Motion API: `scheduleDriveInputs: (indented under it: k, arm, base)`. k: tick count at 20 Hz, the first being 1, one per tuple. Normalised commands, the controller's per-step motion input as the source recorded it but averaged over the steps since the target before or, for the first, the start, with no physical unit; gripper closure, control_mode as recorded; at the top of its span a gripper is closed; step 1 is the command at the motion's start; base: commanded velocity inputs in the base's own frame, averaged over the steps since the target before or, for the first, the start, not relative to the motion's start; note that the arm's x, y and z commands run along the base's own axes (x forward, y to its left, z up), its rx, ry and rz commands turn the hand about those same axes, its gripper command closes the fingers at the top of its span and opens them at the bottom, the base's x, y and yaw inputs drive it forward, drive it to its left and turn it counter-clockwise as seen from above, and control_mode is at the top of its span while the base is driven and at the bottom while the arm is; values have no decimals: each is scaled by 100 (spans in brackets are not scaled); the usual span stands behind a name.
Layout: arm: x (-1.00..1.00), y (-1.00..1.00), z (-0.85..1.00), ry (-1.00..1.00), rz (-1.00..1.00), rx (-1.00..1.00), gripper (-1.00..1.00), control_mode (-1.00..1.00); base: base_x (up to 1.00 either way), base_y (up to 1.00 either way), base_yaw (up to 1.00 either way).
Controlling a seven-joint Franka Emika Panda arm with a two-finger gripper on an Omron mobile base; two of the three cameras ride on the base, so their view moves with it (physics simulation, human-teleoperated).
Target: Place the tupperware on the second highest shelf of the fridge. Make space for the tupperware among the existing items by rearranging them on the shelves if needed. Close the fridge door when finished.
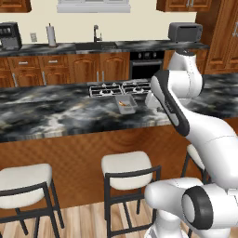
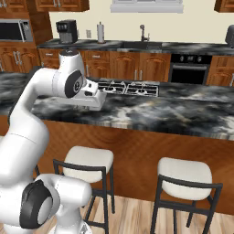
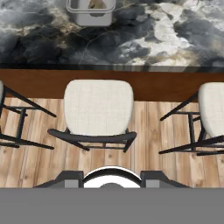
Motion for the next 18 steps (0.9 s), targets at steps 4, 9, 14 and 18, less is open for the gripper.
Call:
scheduleDriveInputs:
  k: [4,9,14,18]
  arm:
    - [13,0,0,0,0,0,-100,-100]
    - [19,0,0,0,0,1,-100,-100]
    - [37,0,-5,0,2,7,-100,-100]
    - [52,0,-9,0,2,12,-100,-100]
  base:
    - [0,0,0]
    - [0,0,0]
    - [0,0,0]
    - [0,0,0]
